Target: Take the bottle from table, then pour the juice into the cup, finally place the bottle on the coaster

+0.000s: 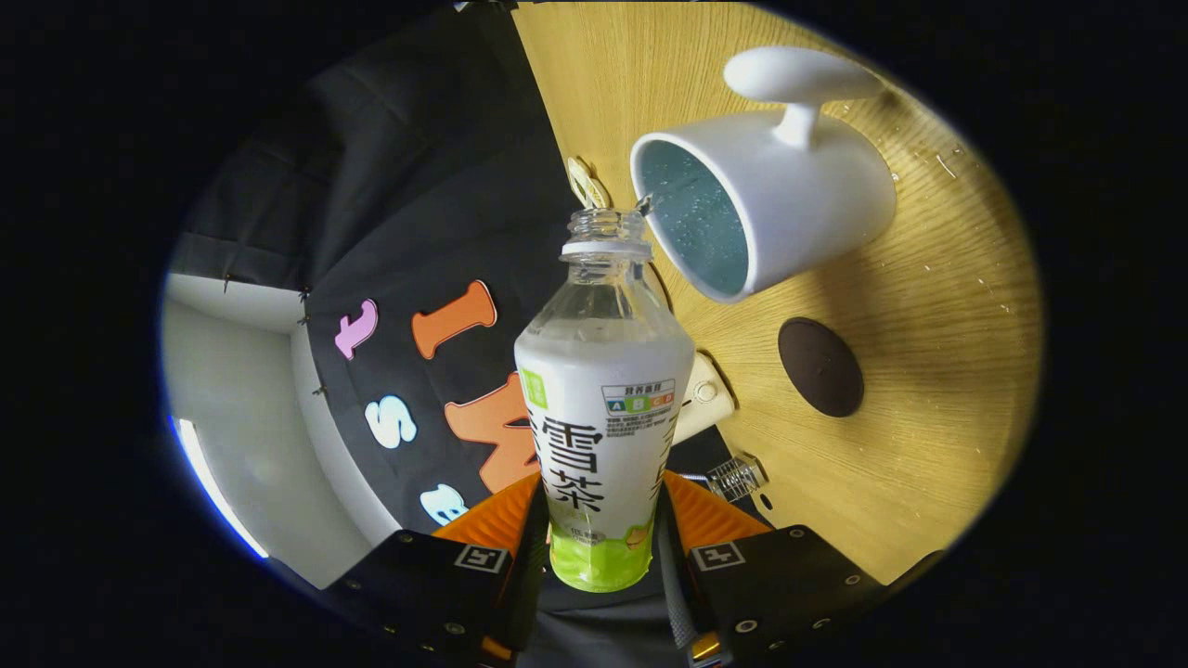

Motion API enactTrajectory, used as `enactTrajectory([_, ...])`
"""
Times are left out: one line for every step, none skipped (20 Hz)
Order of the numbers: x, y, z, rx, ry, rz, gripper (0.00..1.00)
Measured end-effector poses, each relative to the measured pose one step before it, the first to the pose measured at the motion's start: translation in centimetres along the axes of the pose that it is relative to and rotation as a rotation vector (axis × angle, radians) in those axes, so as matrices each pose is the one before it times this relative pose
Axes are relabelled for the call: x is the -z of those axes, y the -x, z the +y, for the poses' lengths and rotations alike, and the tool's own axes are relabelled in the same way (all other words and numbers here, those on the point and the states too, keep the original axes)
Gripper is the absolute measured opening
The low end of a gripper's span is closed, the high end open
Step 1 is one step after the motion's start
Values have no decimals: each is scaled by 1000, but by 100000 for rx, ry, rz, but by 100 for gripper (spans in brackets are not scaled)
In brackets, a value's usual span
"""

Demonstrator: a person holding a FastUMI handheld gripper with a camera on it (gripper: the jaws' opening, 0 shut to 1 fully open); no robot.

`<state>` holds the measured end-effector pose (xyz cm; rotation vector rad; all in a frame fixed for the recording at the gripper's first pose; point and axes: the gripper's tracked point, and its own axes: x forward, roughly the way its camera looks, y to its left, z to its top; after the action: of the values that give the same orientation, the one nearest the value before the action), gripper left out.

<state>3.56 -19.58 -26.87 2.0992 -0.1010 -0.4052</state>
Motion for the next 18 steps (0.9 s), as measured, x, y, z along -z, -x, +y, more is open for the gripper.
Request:
enactTrajectory([-59,58,147,-277,-769,-145,57])
enactTrajectory([-4,-26,78,-288,-831,31,57])
enactTrajectory([124,12,183,-324,-866,-131,57])
enactTrajectory([121,-141,22,-206,-905,6,57])
enactTrajectory([94,-129,179,-414,-916,50,57])
enactTrajectory([37,-52,52,-247,-796,21,57])
enactTrajectory([-55,-49,73,-276,-701,8,57])
enactTrajectory([-34,-43,54,-181,-569,-77,57])
enactTrajectory([-124,9,98,-417,-730,-155,57])
enactTrajectory([-66,-20,108,-330,-781,42,57])
enactTrajectory([-44,17,78,-394,-687,-261,57])
enactTrajectory([42,-23,51,-59,-552,-265,57])
enactTrajectory([-64,-126,29,-134,-467,-202,57])
enactTrajectory([16,-170,-65,240,-428,-415,57])
enactTrajectory([-69,-290,-94,47,-367,-497,57])
enactTrajectory([107,-223,398,-149,-1294,-112,57])
enactTrajectory([-30,-106,198,-532,-1227,-147,57])
enactTrajectory([122,-47,194,-338,-685,61,57])
